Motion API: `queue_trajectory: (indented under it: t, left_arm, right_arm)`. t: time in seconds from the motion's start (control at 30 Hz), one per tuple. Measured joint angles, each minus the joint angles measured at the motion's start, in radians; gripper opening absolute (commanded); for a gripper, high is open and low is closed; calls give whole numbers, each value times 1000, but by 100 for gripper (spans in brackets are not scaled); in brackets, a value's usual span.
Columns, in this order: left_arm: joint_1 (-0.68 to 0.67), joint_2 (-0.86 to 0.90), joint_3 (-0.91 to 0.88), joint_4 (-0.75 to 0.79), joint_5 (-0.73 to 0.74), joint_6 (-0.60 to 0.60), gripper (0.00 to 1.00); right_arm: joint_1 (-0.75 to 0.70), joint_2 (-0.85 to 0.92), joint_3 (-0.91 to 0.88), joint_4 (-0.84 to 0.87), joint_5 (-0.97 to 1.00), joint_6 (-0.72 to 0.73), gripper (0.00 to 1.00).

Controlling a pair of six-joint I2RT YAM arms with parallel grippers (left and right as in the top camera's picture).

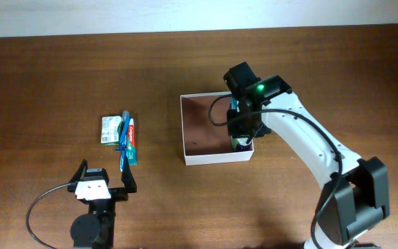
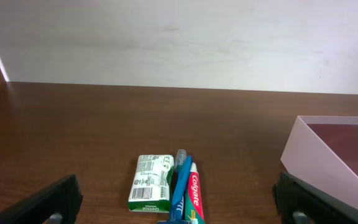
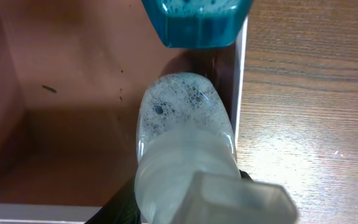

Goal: Pack container
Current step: 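Lower the soap bottle beside the mouthwash and release it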

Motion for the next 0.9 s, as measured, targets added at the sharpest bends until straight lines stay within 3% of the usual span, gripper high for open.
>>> queue_trajectory:
  t: [0.2,0.27,0.5,0.9]
  left_arm:
    - [0,0,0,0,0,0,99]
    - [0,0,0,0,0,0,99]
    - [0,0,0,0,0,0,99]
    - [0,0,0,0,0,0,99]
  right_arm:
    - [6,3,-3,1,7,0,33]
    - [6,3,-3,1,8,-1,43]
    - [6,3,-3,4,18,4,56]
    - [6,-2,63,-96,18,-9,66]
